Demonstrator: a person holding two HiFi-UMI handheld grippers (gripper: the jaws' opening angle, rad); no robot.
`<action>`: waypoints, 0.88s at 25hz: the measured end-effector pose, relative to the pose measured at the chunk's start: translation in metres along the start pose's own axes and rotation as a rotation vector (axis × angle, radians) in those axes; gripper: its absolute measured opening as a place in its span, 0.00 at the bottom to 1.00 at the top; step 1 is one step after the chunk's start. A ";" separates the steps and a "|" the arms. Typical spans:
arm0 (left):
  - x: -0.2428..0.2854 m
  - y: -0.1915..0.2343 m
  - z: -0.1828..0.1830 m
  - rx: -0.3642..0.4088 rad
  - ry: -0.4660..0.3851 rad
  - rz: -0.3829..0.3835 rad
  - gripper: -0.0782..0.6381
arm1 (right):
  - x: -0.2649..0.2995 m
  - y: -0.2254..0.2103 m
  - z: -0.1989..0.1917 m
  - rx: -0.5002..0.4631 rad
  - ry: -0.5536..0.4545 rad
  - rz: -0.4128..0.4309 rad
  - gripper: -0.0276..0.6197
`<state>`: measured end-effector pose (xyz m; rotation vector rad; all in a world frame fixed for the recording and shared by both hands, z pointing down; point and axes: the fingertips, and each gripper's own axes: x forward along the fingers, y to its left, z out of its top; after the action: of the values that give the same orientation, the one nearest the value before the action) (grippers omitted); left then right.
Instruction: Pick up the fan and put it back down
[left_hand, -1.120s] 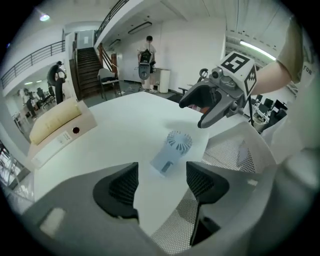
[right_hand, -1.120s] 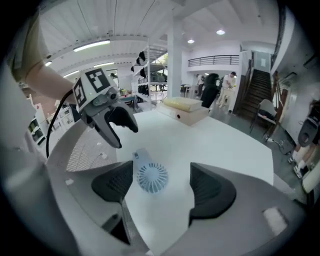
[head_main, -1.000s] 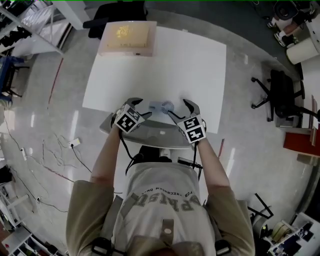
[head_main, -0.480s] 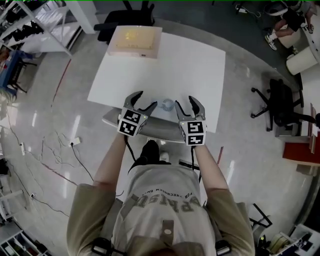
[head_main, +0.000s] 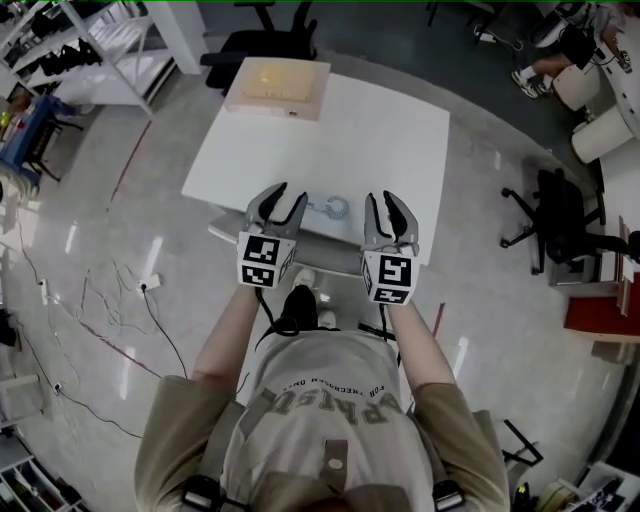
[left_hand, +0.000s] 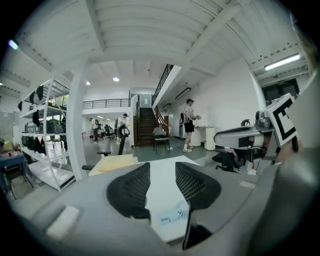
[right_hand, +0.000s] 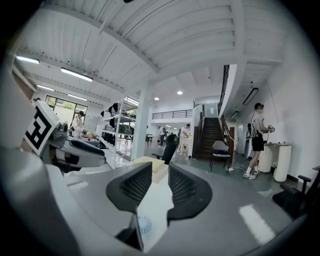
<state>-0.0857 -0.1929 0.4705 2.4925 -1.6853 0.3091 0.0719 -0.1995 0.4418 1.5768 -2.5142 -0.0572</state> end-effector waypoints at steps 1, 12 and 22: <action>-0.005 0.000 0.005 0.012 -0.023 0.022 0.33 | -0.004 0.001 0.005 -0.007 -0.016 -0.005 0.20; -0.041 -0.008 0.033 -0.046 -0.154 0.141 0.22 | -0.037 0.008 0.034 -0.029 -0.095 -0.024 0.11; -0.065 -0.011 0.050 0.082 -0.232 0.240 0.13 | -0.057 0.006 0.044 -0.049 -0.155 -0.047 0.05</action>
<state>-0.0941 -0.1410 0.4069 2.4655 -2.1087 0.1145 0.0835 -0.1484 0.3922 1.6729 -2.5677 -0.2544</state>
